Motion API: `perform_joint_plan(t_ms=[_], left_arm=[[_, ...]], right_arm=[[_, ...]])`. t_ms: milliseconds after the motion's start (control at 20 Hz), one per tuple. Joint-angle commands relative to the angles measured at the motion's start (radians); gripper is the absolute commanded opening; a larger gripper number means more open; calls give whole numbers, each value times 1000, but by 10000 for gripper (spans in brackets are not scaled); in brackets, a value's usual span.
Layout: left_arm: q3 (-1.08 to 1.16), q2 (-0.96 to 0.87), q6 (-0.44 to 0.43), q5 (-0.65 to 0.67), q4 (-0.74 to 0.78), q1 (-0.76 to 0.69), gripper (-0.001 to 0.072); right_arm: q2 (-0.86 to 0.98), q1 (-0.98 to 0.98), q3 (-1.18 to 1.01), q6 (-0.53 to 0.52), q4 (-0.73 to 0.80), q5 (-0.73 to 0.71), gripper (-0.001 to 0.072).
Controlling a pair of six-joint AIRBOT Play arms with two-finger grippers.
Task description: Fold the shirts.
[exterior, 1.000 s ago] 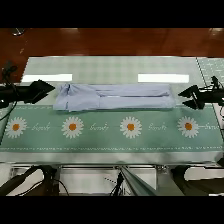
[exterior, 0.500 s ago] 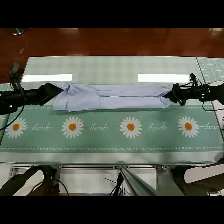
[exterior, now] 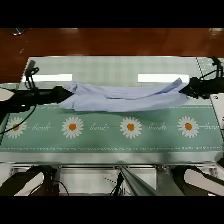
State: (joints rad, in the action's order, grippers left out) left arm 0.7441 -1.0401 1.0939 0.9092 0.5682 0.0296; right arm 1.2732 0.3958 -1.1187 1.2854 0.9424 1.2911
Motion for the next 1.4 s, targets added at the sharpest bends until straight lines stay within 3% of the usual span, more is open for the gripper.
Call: perform_joint_plan(t_ms=[0,150,400,600,750,900,1100,1350], left_arm=[[36,-27,11,-146,-28,-226,20],[161,-146,11,-246,-28,-432,20],[494,-511,104,-202,-26,-662,19],[730,-776,215,-93,-27,-782,19],[831,-890,221,9,-27,-885,20],[854,-921,230,16,-30,-972,20],[892,-890,229,48,-26,-916,20],[838,-693,281,184,206,-608,21]], right_arm=[[-248,9,53,43,98,95,22],[-468,7,145,105,39,89,22],[-678,7,195,165,9,137,22],[-716,7,195,178,8,150,22],[-716,7,195,177,6,137,22],[-716,7,195,177,6,122,22],[-716,6,195,177,-5,123,22],[-663,-145,195,194,-31,85,22]])
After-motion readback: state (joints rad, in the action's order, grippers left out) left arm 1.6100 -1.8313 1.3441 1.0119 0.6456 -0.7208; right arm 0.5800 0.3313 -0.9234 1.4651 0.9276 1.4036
